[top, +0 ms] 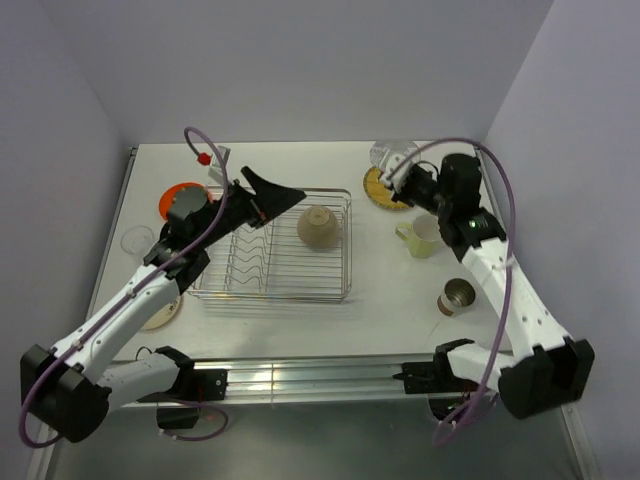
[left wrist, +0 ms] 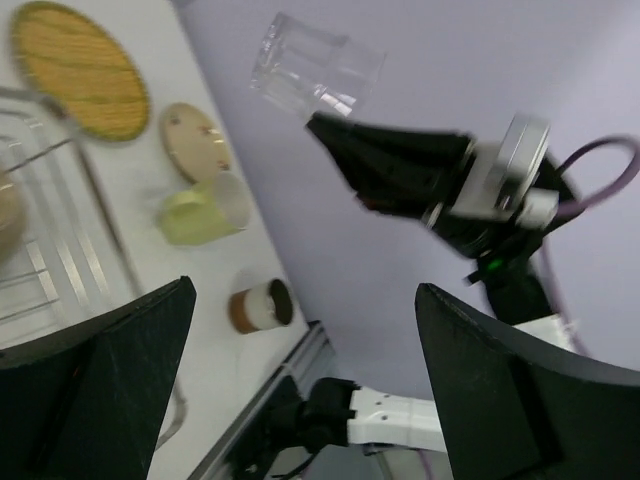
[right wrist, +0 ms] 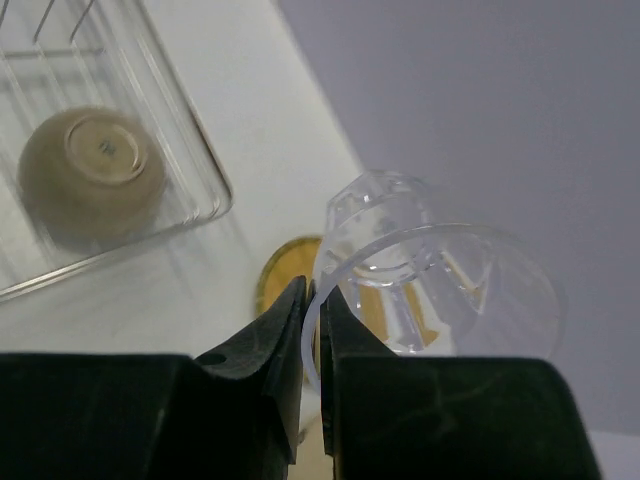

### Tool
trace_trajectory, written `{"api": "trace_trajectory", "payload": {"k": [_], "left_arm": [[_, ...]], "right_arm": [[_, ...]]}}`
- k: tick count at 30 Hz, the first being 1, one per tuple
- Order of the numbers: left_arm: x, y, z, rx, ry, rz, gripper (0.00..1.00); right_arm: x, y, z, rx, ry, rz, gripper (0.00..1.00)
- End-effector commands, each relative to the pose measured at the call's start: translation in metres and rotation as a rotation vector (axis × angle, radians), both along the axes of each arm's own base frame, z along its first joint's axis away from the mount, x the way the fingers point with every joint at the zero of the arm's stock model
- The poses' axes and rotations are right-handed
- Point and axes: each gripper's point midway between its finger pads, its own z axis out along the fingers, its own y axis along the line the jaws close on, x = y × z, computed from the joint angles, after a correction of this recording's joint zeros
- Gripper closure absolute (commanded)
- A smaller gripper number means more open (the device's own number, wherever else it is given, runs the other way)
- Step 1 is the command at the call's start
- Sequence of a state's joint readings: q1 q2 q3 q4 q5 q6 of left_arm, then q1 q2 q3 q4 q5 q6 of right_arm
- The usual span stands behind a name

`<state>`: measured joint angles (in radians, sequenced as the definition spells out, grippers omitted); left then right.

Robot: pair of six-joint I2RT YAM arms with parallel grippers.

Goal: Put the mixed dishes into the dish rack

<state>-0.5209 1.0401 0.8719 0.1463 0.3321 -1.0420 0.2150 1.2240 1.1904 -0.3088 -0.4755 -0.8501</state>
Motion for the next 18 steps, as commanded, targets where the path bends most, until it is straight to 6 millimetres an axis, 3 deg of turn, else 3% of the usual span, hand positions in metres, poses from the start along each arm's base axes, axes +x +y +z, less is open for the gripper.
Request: {"api": "trace_trajectory", "payload": {"k": [1,2,4,5,7,8,10,11,18], "left_arm": [[-0.016,-0.021,0.081,-0.212,-0.142,-0.184,0.01],[-0.017,-0.024,0.092,-0.231,-0.156,-0.207,0.01],[-0.016,-0.034,0.092,-0.242,-0.127,-0.271,0.01],[-0.017,-0.036,0.098,-0.245,-0.131,-0.289,0.01],[-0.019,-0.041,0.098,-0.254,-0.123,-0.338,0.01],[-0.020,-0.043,0.097,-0.259,-0.118,-0.351,0.01],[-0.021,-0.045,0.094,-0.260,-0.106,-0.375,0.01],[-0.021,-0.046,0.093,-0.260,-0.099,-0.381,0.01],[-0.023,-0.048,0.082,-0.226,-0.080,-0.395,0.01]], "right_arm": [[-0.032,0.022,0.095,0.112,-0.495,0.114,1.00],[-0.041,0.031,0.072,0.099,-0.503,0.152,1.00],[-0.063,0.033,0.104,0.151,-0.677,0.175,1.00],[-0.068,0.039,0.096,0.156,-0.682,0.192,1.00],[-0.081,0.042,0.111,0.178,-0.769,0.202,1.00],[-0.085,0.048,0.103,0.184,-0.774,0.216,1.00],[-0.100,0.051,0.115,0.189,-0.891,0.225,1.00],[-0.103,0.055,0.104,0.188,-0.895,0.235,1.00],[-0.131,0.088,0.098,0.226,-0.943,0.301,1.00]]}}
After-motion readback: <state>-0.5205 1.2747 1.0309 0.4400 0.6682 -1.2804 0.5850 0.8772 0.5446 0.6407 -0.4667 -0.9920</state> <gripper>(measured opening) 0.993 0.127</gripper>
